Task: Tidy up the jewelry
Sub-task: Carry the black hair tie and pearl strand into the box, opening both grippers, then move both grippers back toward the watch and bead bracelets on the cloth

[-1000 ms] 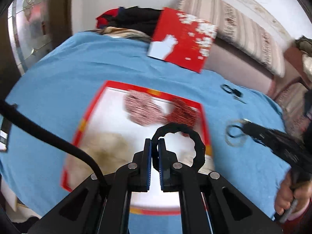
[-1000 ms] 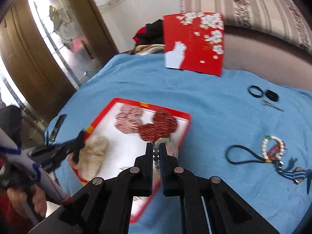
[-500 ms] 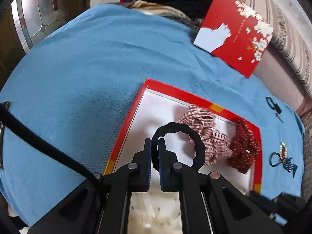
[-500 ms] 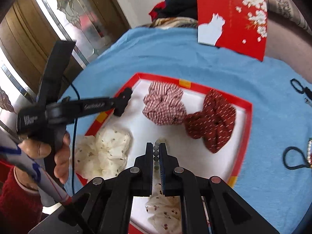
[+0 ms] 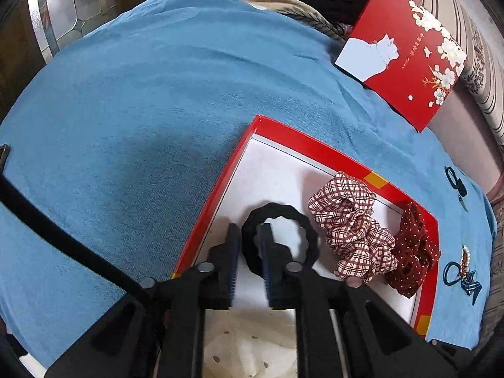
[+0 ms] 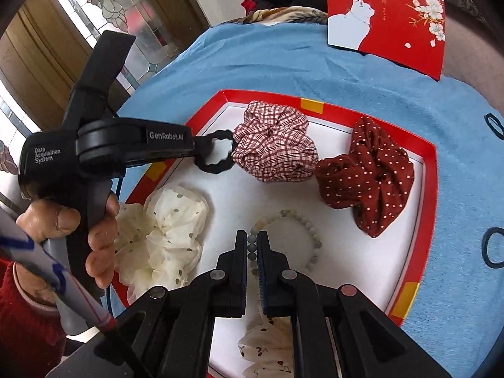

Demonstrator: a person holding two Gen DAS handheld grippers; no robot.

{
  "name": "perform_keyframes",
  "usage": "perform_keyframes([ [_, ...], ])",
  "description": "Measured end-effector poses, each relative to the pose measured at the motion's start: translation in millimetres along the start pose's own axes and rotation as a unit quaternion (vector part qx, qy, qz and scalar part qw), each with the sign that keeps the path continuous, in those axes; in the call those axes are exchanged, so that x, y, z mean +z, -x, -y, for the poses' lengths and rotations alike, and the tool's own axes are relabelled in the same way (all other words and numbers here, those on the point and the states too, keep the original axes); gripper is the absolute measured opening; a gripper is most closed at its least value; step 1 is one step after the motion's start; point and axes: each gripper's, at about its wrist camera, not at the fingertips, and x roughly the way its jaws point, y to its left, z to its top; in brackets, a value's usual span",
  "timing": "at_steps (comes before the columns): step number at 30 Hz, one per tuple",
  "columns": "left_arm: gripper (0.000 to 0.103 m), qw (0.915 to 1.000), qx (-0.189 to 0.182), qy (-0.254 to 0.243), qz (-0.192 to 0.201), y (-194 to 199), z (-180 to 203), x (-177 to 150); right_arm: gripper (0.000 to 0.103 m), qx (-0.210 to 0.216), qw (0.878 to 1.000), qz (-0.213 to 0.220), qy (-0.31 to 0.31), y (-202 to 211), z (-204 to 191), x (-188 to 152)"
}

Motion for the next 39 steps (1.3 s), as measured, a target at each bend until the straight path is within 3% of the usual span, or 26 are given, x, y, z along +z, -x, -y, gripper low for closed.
perform_keyframes([
  [4,0.027,0.9999,-0.006,0.005,0.009,9,-2,-2,0.008,-0.005,1.0,0.004,0.01,1,-4,1],
  [8,0.032,0.9997,-0.002,0.0,0.025,25,2,-7,0.026,-0.005,1.0,0.013,0.018,9,-7,1],
  [18,0.038,0.9916,0.063,-0.061,0.095,94,36,-47,0.026,-0.015,0.999,0.044,0.028,55,-12,-16],
  [23,0.041,0.9858,0.073,-0.092,0.12,123,57,-70,0.027,-0.037,0.997,0.058,0.022,81,1,-32],
  [31,0.043,0.9809,0.054,-0.132,0.132,149,101,-102,0.027,-0.067,0.994,0.079,-0.023,131,43,-66],
  [39,0.049,0.9794,0.007,-0.168,0.112,144,159,-130,0.031,-0.122,0.982,0.095,-0.111,191,134,-130],
])
